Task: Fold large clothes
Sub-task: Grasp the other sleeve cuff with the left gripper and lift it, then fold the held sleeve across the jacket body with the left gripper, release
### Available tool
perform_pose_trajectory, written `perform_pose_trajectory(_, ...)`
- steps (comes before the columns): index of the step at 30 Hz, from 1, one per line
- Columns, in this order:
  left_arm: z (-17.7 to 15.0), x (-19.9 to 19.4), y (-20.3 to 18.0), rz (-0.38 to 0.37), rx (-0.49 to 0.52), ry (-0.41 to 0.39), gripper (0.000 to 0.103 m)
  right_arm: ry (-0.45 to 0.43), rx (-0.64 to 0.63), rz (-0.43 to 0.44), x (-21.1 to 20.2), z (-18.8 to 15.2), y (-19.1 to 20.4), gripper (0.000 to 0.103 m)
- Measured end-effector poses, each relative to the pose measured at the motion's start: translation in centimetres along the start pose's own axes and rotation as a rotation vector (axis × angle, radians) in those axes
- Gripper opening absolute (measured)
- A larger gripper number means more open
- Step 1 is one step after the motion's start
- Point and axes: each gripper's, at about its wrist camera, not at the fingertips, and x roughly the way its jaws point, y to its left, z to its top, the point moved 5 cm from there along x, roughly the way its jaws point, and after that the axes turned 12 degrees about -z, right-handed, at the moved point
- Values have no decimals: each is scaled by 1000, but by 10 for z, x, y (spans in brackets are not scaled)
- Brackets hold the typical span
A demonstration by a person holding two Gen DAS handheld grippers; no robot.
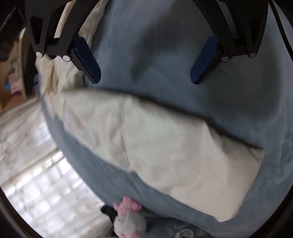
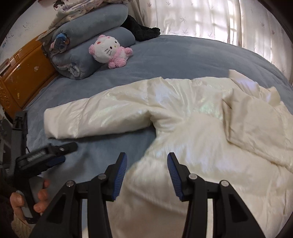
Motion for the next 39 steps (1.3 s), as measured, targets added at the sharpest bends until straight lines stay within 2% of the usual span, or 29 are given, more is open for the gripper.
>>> perform_pose_trajectory(4, 30, 2, 24, -64, -121, -77, 98, 29, 20, 11, 20, 3, 2, 46)
perform_pose_trajectory(6, 43, 0, 33, -82, -156, -115, 98, 46, 14, 10, 29, -2, 2, 46)
perform_pose_trajectory(7, 51, -1, 39, -86, -163, -158, 96, 59, 8, 10, 33, -5, 3, 46)
perform_pose_trajectory(8, 55, -2, 43, -81, -166, -188, 81, 70, 6, 9, 36, -8, 4, 46)
perform_pose_trajectory(9, 59, -3, 47, -62, -172, -213, 48, 87, 6, 9, 41, -11, 4, 46)
perform_pose_trajectory(11, 65, 2, 49, -28, -189, -201, 19, 91, 13, 17, 44, -14, 3, 46)
perform_pose_trajectory(12, 66, 1, 44, -27, -185, -204, 12, 94, 20, 24, 45, -14, 1, 46)
perform_pose_trajectory(13, 67, -2, 34, -3, -151, -223, 11, 97, 24, 29, 44, -14, 0, 46)
perform_pose_trajectory(15, 69, -15, 0, 99, -10, -264, 8, 96, 34, 42, 40, -13, -2, 46)
perform_pose_trajectory(16, 67, -20, -30, 137, 94, -278, 8, 91, 45, 51, 35, -12, -4, 46)
perform_pose_trajectory(19, 58, -29, -113, 138, 327, -291, 8, 58, 86, 69, 15, -8, -15, 46)
perform_pose_trajectory(22, 35, -35, -203, 95, 545, -301, 8, 9, 138, 65, -12, -2, -37, 46)
perform_pose_trajectory(24, 12, -31, -259, 32, 648, -285, 8, -27, 174, 48, -30, 1, -54, 46)
perform_pose_trajectory(27, -23, -13, -320, -60, 733, -220, 8, -89, 248, -26, -68, -1, -101, 46)
perform_pose_trajectory(29, -51, 7, -350, -88, 787, -164, 8, -105, 281, -70, -83, -6, -127, 46)
perform_pose_trajectory(31, -79, 31, -370, -87, 824, -104, 8, -117, 319, -140, -99, -19, -161, 46)
perform_pose_trajectory(33, -108, 63, -378, -66, 854, -12, 10, -113, 345, -206, -108, -34, -188, 46)
perform_pose_trajectory(34, -125, 85, -376, -28, 862, 48, 10, -94, 365, -245, -111, -46, -207, 46)
perform_pose_trajectory(39, -182, 137, -347, 87, 860, 230, 14, 3, 437, -301, -111, -92, -257, 46)
